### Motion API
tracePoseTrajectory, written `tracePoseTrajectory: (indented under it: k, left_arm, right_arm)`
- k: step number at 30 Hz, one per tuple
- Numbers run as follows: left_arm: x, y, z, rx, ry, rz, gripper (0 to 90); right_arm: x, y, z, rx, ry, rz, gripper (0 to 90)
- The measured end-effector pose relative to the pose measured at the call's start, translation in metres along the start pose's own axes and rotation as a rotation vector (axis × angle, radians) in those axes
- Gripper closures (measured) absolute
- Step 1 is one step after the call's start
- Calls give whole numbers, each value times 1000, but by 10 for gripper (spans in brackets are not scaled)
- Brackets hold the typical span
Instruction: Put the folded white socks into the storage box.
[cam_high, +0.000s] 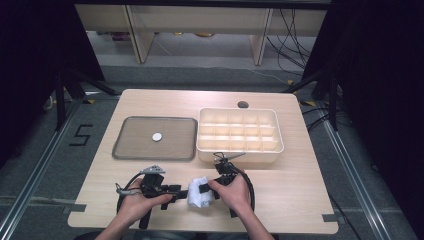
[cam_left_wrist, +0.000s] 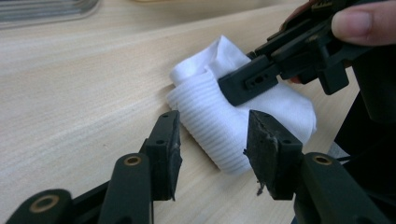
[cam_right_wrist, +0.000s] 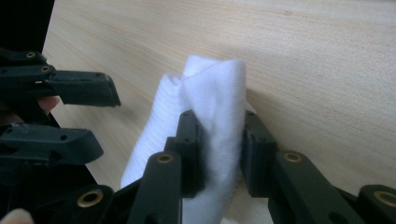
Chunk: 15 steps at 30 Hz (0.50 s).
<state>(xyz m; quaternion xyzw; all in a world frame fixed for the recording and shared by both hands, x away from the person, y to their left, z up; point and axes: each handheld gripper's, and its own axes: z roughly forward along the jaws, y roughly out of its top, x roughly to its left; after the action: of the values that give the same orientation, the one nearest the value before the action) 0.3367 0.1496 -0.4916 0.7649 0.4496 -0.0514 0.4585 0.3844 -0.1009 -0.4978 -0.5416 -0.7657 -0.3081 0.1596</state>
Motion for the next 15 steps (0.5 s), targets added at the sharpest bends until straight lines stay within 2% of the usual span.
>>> tracePoseTrajectory:
  k: [2,3,5,6,7,8,9,11,14,15]
  left_arm:
    - [0,0,-1,-24,2,3,534]
    - [1,1,-2,-34,11,12,530]
    - [2,0,-2,-51,24,22,521]
    - [3,0,-3,-61,26,20,518]
    - [3,-2,-4,-71,31,16,516]
    - [4,-2,-4,-76,33,18,515]
    - [4,-3,-5,-82,39,13,515]
    - [6,-4,-6,-94,42,13,515]
    - [8,-6,-8,-110,50,6,513]
    - [9,-6,-8,-116,58,3,513]
  right_arm:
    - [1,-1,0,7,1,-12,727]
    - [0,-1,1,-30,5,-70,728]
    - [4,-2,0,-18,-5,-53,729]
    - [5,-2,1,-38,0,-64,730]
    - [5,-2,-1,-22,-3,-63,730]
    - [7,-3,-2,-47,-3,-68,731]
    - [6,-3,-3,-49,4,-85,731]
    - [8,-4,-6,-75,-16,-72,731]
    - [9,-3,-13,-82,-6,-55,732]
    - [8,-3,-17,-104,13,-92,732]
